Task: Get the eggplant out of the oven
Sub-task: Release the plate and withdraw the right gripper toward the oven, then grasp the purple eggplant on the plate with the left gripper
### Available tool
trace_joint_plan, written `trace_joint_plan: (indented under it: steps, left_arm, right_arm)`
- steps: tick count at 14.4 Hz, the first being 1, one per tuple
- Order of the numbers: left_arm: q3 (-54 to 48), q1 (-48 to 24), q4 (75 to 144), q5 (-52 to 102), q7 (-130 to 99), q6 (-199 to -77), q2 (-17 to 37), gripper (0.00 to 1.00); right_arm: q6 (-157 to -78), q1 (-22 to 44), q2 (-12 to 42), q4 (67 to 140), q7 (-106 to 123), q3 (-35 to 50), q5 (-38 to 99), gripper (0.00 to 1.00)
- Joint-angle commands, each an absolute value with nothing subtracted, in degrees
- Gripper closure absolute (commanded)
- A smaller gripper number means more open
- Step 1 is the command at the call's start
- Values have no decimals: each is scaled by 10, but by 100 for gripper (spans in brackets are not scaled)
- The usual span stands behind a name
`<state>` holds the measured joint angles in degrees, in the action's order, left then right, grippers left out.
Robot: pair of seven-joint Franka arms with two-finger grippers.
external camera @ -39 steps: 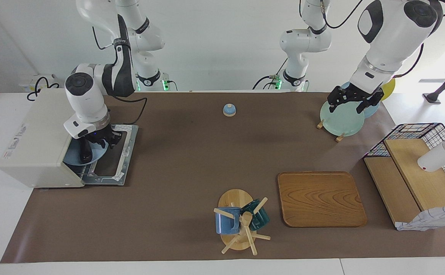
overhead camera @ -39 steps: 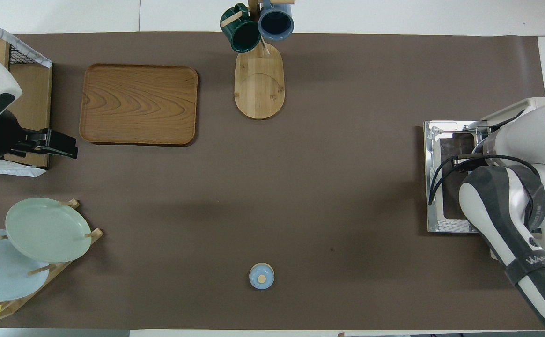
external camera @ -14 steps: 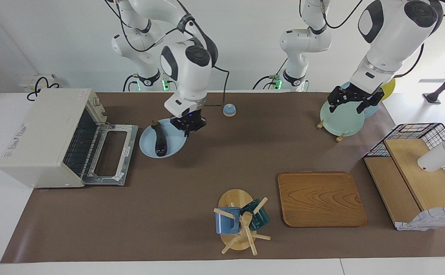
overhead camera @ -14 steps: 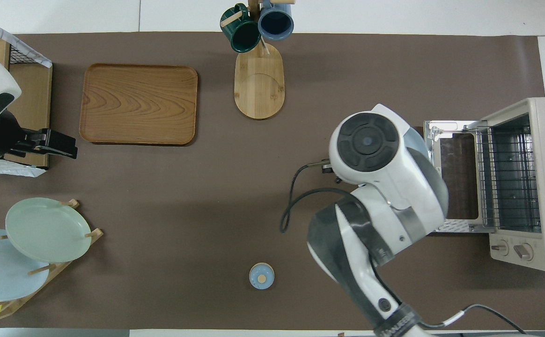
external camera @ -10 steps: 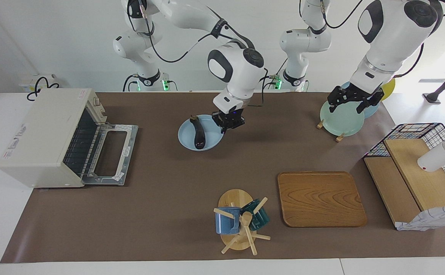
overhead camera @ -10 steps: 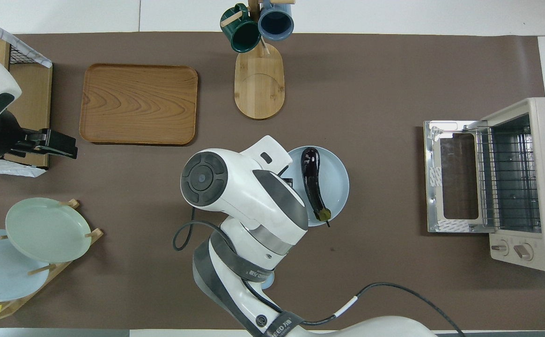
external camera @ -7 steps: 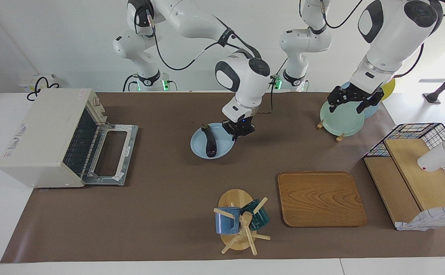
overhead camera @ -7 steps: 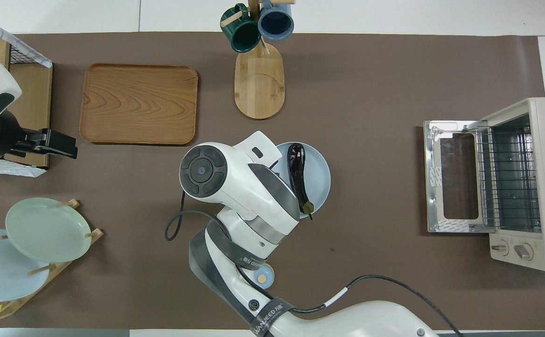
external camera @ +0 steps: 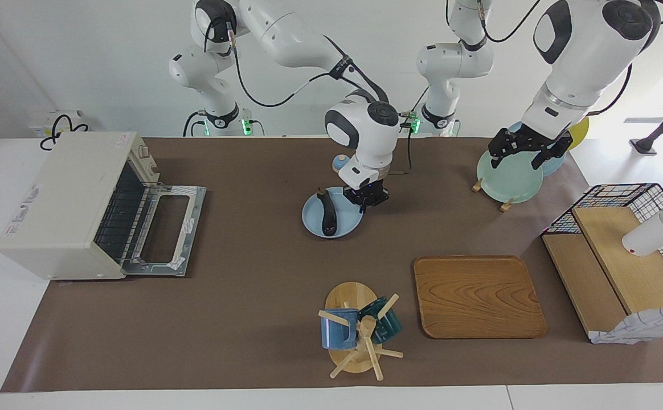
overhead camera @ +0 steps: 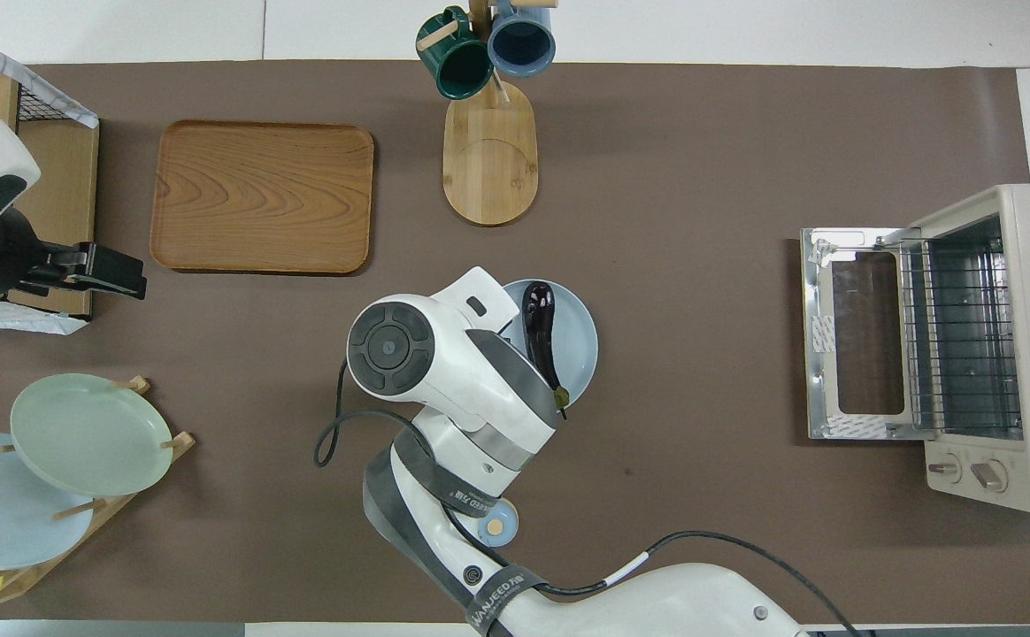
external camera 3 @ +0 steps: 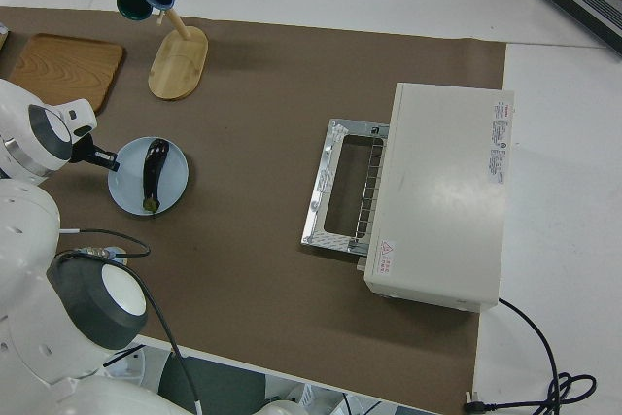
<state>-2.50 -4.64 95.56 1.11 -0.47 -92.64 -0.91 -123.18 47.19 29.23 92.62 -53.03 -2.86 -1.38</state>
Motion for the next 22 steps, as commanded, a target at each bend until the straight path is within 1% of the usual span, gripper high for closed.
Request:
trace_joint_plan:
  steps: [1,2,3,4,5,6,7,9,10,11,12,13,14,15,16,17,19,22]
  left_arm:
    - [-30,-40,959,4,-14,-950,-13,0]
    - [-29,-40,961,4,-14,-950,-13,0]
    - [-29,-40,961,4,-14,-951,-14,0]
    - [-29,-40,961,4,-14,-951,-15,0]
    - [-29,-40,962,4,-14,-951,-16,0]
    - [-29,-43,964,4,-15,-951,-17,0]
    - [-30,-44,965,4,-16,-951,-17,0]
    - [-31,-46,970,4,-15,-952,-18,0]
    - [-31,-47,973,4,-15,-952,-21,0]
    - [-32,-48,978,7,-15,-954,-21,0]
    - [-32,-51,988,19,-17,-963,-21,0]
    - [-33,-58,1004,32,-22,-975,-23,0]
    - [-33,-68,1018,38,-35,-990,-26,0]
    - [-33,-83,1026,41,-46,-1000,-26,0]
    - [-33,-105,1033,47,-65,-1009,-25,0]
    - [-33,-126,1034,52,-90,-1021,-19,0]
    - [-33,-170,1037,64,-128,-1049,0,0]
    - [-33,-234,1046,70,-201,-1110,41,0]
  right_arm:
    - [-1299,455,282,938,-533,-25,11,73]
    - [-1315,456,282,937,-534,-25,11,67]
    - [-1310,456,282,934,-534,-25,10,64]
    - [-1301,455,280,931,-529,-25,4,64]
    - [-1264,451,274,924,-510,-28,1,65]
    - [-1220,437,265,916,-483,-32,0,70]
    - [-1180,419,240,916,-456,-33,-3,77]
    - [-1118,364,199,917,-400,-33,-34,86]
    - [-1089,332,182,921,-345,-32,-41,89]
    - [-1065,310,173,930,-304,-33,-43,93]
    - [-1047,280,167,943,-288,-33,-43,100]
    - [-1045,256,163,959,-282,-33,-45,100]
    - [-1052,244,149,993,-280,-33,-61,100]
    - [-1080,234,128,1056,-268,-33,-106,100]
    - [-1135,209,107,1118,-259,-33,-148,100]
    - [-1180,182,99,1162,-257,-33,-165,100]
    - [-1255,143,94,1212,-233,-33,-169,100]
    - [-1271,123,104,1223,-215,-33,-170,100]
